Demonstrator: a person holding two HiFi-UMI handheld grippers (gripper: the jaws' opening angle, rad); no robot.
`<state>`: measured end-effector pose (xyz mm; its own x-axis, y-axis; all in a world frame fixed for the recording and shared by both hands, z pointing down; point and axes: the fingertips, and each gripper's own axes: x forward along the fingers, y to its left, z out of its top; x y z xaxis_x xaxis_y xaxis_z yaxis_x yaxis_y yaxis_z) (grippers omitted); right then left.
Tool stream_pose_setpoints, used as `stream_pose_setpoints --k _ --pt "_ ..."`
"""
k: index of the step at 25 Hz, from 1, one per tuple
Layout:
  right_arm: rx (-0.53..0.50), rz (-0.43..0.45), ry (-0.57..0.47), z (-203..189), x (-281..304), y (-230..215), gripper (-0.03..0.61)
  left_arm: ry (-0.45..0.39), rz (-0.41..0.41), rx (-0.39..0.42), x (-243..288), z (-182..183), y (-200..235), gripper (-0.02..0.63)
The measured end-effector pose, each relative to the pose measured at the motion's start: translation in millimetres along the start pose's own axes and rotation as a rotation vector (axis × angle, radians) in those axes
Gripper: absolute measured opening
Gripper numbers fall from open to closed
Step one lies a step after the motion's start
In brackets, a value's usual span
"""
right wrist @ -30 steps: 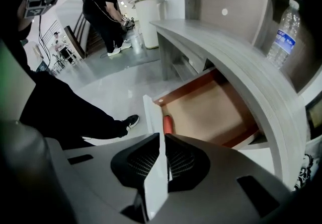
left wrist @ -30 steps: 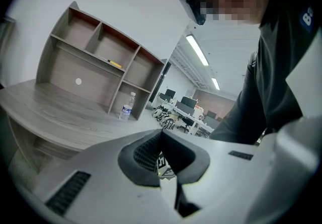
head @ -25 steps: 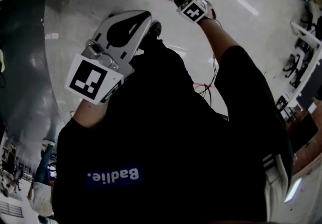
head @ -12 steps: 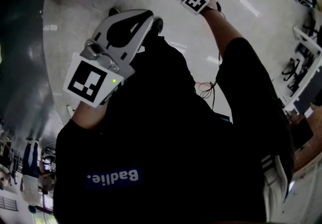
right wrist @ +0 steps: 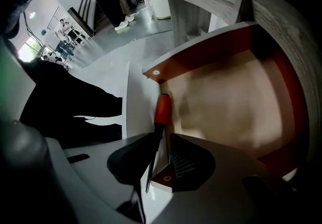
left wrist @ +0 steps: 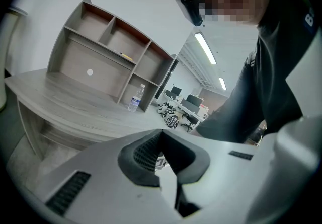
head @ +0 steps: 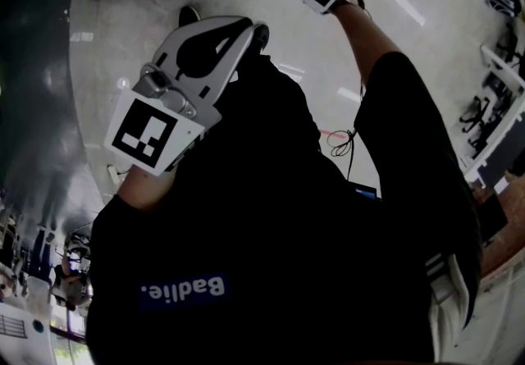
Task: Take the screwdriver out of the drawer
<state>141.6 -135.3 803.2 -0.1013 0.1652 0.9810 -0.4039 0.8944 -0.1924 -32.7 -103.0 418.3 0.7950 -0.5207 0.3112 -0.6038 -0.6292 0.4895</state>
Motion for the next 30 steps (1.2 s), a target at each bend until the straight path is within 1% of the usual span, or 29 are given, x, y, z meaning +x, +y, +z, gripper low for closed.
stream_pose_setpoints --k 3,5,7,9,10,11,12,13,14,15,16,18,22,23,25,27,30 --pt "0.002 0.021 0.002 1.4 -1.6 1.0 0.104 0.005 0.004 -0.006 -0.8 0.3 0.0 0.002" --pt "-0.014 0.004 0.030 0.6 -5.1 -2.8 0.104 0.005 0.006 -0.007 -1.9 2.1 0.5 0.002" --pt "-0.053 -0.013 0.060 2.2 -6.6 -3.5 0.104 0.004 0.008 -0.008 -2.4 2.7 1.1 0.002" --pt "-0.100 -0.054 0.077 7.8 -8.5 -9.5 0.104 0.006 0.008 -0.008 -2.5 2.2 1.5 0.002" --pt "-0.107 -0.072 0.085 8.7 -9.7 -13.8 0.104 0.006 0.007 -0.008 -2.6 1.7 1.4 0.002" --pt "-0.103 -0.072 0.089 7.4 -10.2 -15.7 0.092 0.007 0.006 -0.007 -2.7 0.9 1.2 0.002" --pt "-0.089 -0.039 0.087 5.3 -9.2 -11.9 0.081 0.007 0.006 -0.007 -2.8 -0.1 1.0 0.002" --pt "-0.068 0.033 0.073 3.6 -6.5 -0.2 0.081 0.007 0.005 -0.008 -3.0 -1.1 1.0 0.002" --pt "-0.042 0.123 0.055 2.0 -2.9 14.8 0.081 0.007 0.006 -0.009 -3.4 -2.2 1.3 0.002" --pt "-0.022 0.187 0.045 -1.0 -0.3 24.0 0.081 0.008 0.007 -0.011 -4.0 -3.3 2.0 0.002" --pt "-0.009 0.211 0.044 -4.9 0.6 25.0 0.081 0.008 0.009 -0.011 -4.5 -4.3 2.6 0.002" --pt "0.003 0.204 0.038 -8.6 0.4 17.7 0.081 0.010 0.010 -0.012 -5.0 -5.9 3.1 0.002" --pt "0.038 0.135 0.029 -2.5 3.6 -2.5 0.067 0.018 0.005 -0.015 -4.4 -8.1 2.4 0.002" --pt "0.055 0.134 0.022 0.3 6.0 -4.4 0.063 0.019 0.004 -0.016 -4.1 -9.0 1.9 0.002" --pt "0.091 0.162 0.020 4.2 9.5 -2.3 0.063 0.022 0.002 -0.018 -3.9 -11.1 1.5 0.002" --pt "0.122 0.176 0.040 3.6 12.8 -4.1 0.063 0.024 0.003 -0.023 -4.9 -13.4 2.1 0.002" --pt "0.134 0.190 0.066 2.6 16.1 -4.8 0.061 0.029 0.007 -0.032 -6.3 -17.7 2.8 0.002"
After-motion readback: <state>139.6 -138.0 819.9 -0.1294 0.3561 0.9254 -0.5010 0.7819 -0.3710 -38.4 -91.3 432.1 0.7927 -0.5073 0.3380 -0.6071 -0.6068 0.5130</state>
